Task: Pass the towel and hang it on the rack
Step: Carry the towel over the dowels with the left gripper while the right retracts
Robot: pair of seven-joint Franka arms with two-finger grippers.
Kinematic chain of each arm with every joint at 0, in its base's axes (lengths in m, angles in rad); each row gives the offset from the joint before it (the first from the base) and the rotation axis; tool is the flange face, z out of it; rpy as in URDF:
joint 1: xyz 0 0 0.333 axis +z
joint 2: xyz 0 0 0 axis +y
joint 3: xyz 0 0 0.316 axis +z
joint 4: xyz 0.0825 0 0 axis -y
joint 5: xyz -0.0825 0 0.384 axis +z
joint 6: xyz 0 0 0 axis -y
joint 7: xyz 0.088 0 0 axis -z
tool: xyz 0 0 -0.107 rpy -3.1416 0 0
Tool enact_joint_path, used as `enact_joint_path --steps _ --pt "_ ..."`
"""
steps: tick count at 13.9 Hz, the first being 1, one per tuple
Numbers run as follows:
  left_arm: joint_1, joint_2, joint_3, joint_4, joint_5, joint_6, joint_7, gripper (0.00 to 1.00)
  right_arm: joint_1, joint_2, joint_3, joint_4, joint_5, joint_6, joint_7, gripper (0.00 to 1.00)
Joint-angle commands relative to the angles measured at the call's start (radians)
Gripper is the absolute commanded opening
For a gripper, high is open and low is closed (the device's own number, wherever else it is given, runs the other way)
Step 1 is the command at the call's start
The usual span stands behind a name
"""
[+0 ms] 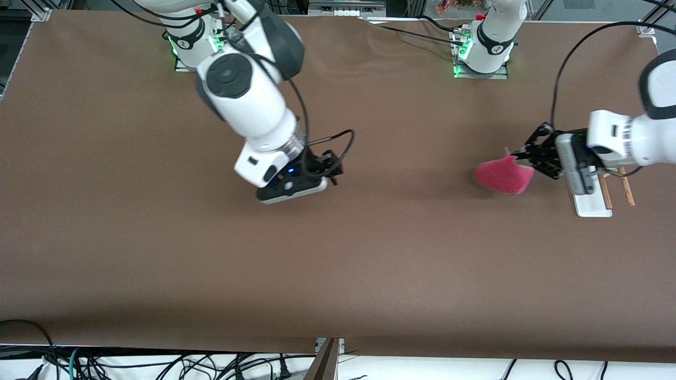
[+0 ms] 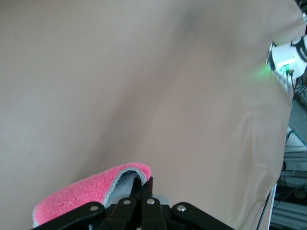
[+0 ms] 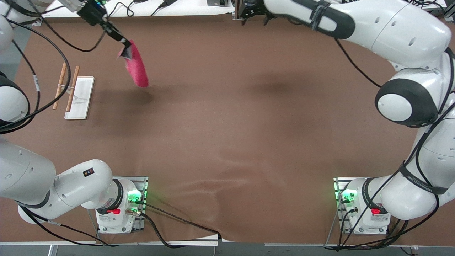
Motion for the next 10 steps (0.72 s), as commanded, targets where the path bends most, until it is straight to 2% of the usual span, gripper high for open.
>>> enact_joint_path --steps 1,3,5,7,9,10 --pt "0.121 0.072 -0.015 0.116 0.087 -0.104 0.098 0.0 -0.115 -0.043 0.012 0.001 -0.023 -0.129 -0.16 1.0" --pt "0.207 0.124 -0.015 0.163 0.13 -0.134 0.182 0.0 -0.208 -0.066 0.003 -0.002 -0.022 -0.221 -0.243 1.0" --pt "0.265 0.179 -0.014 0.216 0.164 -0.148 0.265 0.0 -0.256 -0.074 -0.011 -0.002 -0.019 -0.261 -0.247 1.0" --pt "0.308 0.231 -0.014 0.275 0.202 -0.171 0.329 0.0 -0.314 -0.095 -0.016 0.0 -0.023 -0.362 -0.251 1.0" --pt "0.353 0.291 -0.009 0.328 0.245 -0.184 0.432 0.0 -0.391 -0.155 -0.016 -0.012 -0.026 -0.403 -0.262 1.0" --pt "0.364 0.328 0.0 0.358 0.268 -0.185 0.483 0.0 -0.396 -0.19 -0.041 -0.032 -0.031 -0.424 -0.265 1.0"
